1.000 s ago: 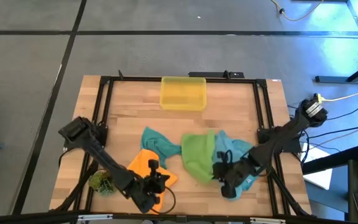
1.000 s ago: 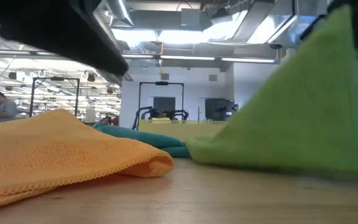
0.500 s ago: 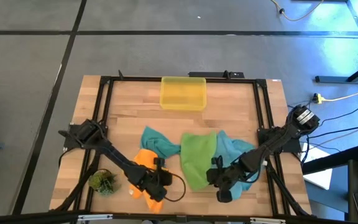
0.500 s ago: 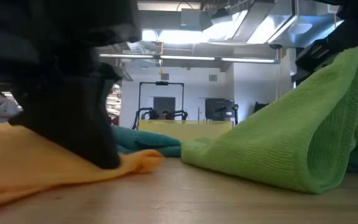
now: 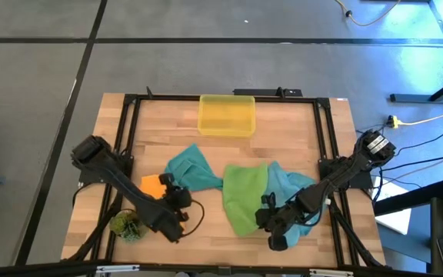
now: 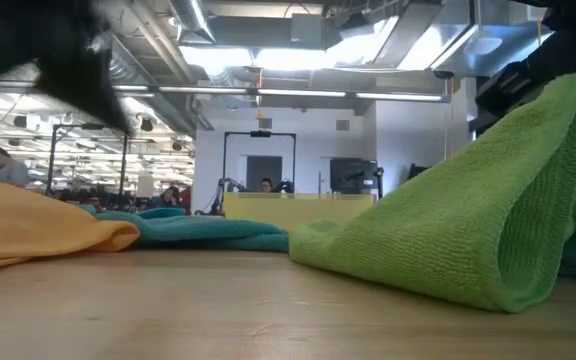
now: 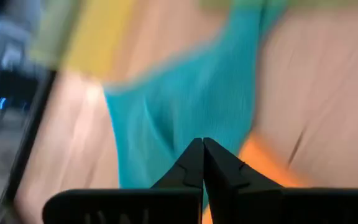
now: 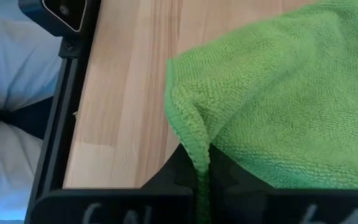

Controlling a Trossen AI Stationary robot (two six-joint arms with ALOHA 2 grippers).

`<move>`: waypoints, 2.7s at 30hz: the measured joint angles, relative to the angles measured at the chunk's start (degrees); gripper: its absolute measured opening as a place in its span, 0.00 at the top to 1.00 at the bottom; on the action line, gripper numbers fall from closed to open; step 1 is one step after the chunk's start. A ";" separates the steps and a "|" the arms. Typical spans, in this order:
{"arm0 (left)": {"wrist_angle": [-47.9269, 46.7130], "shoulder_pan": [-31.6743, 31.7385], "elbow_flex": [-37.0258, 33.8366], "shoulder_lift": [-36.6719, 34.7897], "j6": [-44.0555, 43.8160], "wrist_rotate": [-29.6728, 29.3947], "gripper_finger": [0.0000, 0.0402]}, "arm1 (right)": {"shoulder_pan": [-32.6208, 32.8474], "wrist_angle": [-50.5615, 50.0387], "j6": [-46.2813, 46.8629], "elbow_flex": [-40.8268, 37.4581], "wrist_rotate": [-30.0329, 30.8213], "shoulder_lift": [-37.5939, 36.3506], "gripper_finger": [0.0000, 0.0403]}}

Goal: Fold microfiber towels
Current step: Fold the green microfiber cloth

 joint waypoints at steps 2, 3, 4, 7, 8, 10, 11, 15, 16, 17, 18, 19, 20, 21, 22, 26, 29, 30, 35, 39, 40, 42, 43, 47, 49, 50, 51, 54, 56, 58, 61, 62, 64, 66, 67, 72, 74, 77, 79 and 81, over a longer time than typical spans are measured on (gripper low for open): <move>4.25 0.16 0.00 -1.31 1.59 -4.99 1.00 | -0.21 0.05 -0.04 0.00 0.00 0.00 0.99; 6.80 0.85 0.00 -1.34 3.50 -6.28 1.00 | -0.36 0.05 -0.04 0.00 -0.02 0.00 0.99; 8.94 1.75 0.00 -1.31 5.97 -6.69 1.00 | -0.51 0.04 -0.05 0.00 -0.02 0.00 0.99; 13.43 5.31 0.00 -0.15 11.76 -5.94 1.00 | -0.87 0.07 -0.15 0.00 -0.13 -0.02 0.99; 14.80 6.85 0.00 0.58 13.51 -4.66 1.00 | -0.97 0.07 -0.34 0.00 -0.17 -0.02 0.99; 17.42 10.05 -0.02 1.95 17.03 -1.36 1.00 | -1.01 0.07 -0.40 0.00 -0.48 -0.02 0.99; 18.99 11.69 -0.02 2.57 18.71 0.26 1.00 | -1.02 0.05 -0.44 0.00 -0.86 -0.02 0.99; 24.95 16.80 -0.04 5.50 25.37 9.78 1.00 | -1.00 0.05 -0.56 0.00 -1.55 -0.02 0.99; 26.06 17.79 -0.03 6.09 26.95 12.56 1.00 | -1.00 0.03 -0.67 0.00 -1.57 -0.02 0.99; 26.35 18.63 -0.02 6.70 28.03 14.90 1.00 | -1.00 0.03 -1.05 0.00 -1.58 -0.02 0.99; 25.94 19.36 -0.02 7.22 28.48 16.43 1.00 | -1.00 0.03 -1.19 0.00 -1.62 -0.02 0.99; 24.86 19.94 -0.02 7.72 28.48 17.13 1.00 | -1.00 0.03 -1.37 0.00 -1.63 -0.02 0.99; 23.12 20.49 -0.02 7.90 28.17 17.66 1.00 | -1.00 0.01 -1.41 0.00 -1.71 -0.02 0.99; 20.62 20.92 -0.02 7.91 27.21 17.89 1.00 | -1.00 0.03 -1.41 0.00 -1.72 -0.02 0.99; 17.77 21.44 -0.02 7.83 26.04 18.36 1.00 | -1.00 0.00 -1.38 0.00 -1.73 -0.02 0.99; 2.29 23.55 -0.02 7.82 19.96 20.64 1.00 | -1.00 0.07 -1.37 0.00 -1.73 -0.02 0.99; -10.73 24.93 -0.02 7.82 14.20 20.35 1.00 | -1.00 0.12 -1.33 0.00 -1.73 -0.02 0.99; -14.31 25.26 -0.02 7.81 12.34 19.86 1.00 | -1.00 0.18 -1.30 -0.01 -1.70 -0.02 0.99; -20.97 24.45 -0.08 4.07 5.76 13.94 1.00 | -1.00 0.57 -1.14 -0.02 -1.70 -0.02 0.99; -13.40 21.08 -0.06 -2.29 2.59 7.50 1.00 | -1.24 0.80 -1.13 -0.02 -1.66 -0.02 0.99; -8.83 19.84 -0.06 -4.02 3.50 5.93 1.00 | -1.40 0.98 -1.13 -0.02 -1.66 -0.02 0.99; 4.12 17.19 -0.01 -6.53 9.71 4.77 1.00 | -1.79 1.21 -0.42 -0.02 -1.66 -0.02 0.99; 10.87 15.81 0.06 -7.04 13.98 4.77 1.00 | -2.09 1.21 -0.05 -0.02 -1.66 -0.02 0.99; 35.71 10.14 0.11 -5.93 34.36 8.29 1.00 | -3.49 1.56 1.52 -0.02 -1.53 -0.02 0.99; 43.59 7.90 0.13 -3.88 42.48 11.15 1.00 | -4.18 1.62 1.51 -0.02 -1.53 -0.02 0.99; 46.38 7.01 0.11 -2.55 45.79 12.63 1.00 | -4.51 1.62 1.49 -0.02 -1.51 -0.02 0.99; 48.75 6.29 0.11 -1.05 48.82 14.07 1.00 | -4.86 1.62 1.49 -0.02 -1.51 -0.02 0.99; 52.44 5.25 0.11 4.55 55.12 19.44 1.00 | -5.68 1.60 1.40 -0.02 -1.53 -0.02 0.99; 54.98 5.21 0.02 8.75 56.36 24.07 0.99 | -6.19 1.60 1.17 -0.02 -1.66 -0.02 0.99; 58.53 5.65 -0.04 12.28 56.34 27.51 0.97 | -6.67 1.62 0.49 -0.02 -2.35 -0.02 0.99; 65.72 6.38 -0.04 15.58 56.08 30.18 0.91 | -7.19 1.64 -0.04 -0.02 -3.25 -0.02 0.99; 67.66 6.58 -0.04 16.17 56.09 30.22 0.88 | -7.38 1.63 -0.06 -0.02 -3.63 -0.02 0.99; 70.33 6.80 -0.04 16.60 56.29 30.00 0.82 | -7.55 1.64 -0.06 -0.02 -4.57 -0.02 0.99; 71.45 6.80 0.00 16.54 57.37 29.01 0.76 | -7.55 1.62 -0.06 -0.02 -4.59 -0.02 0.99; 71.47 6.80 0.00 16.54 57.86 27.97 0.73 | -7.55 1.62 -0.06 -0.02 -4.59 -0.02 0.99; 71.07 6.65 0.04 16.99 62.54 24.92 0.63 | -7.53 1.58 -0.06 -0.02 -5.03 -0.02 0.99; 70.52 6.65 0.04 17.94 65.46 22.69 0.60 | -7.53 1.58 -0.06 -0.02 -5.07 -0.02 0.99; 70.81 6.65 0.00 18.99 69.24 20.21 0.58 | -7.53 1.58 -0.02 -0.02 -5.14 -0.02 0.99; 71.82 6.65 0.00 19.96 69.90 18.29 0.58 | -7.53 1.58 -0.02 -0.02 -5.16 -0.02 0.99; 73.64 6.63 0.09 20.70 69.89 16.32 0.57 | -7.53 1.56 -0.01 -0.02 -5.16 -0.02 0.99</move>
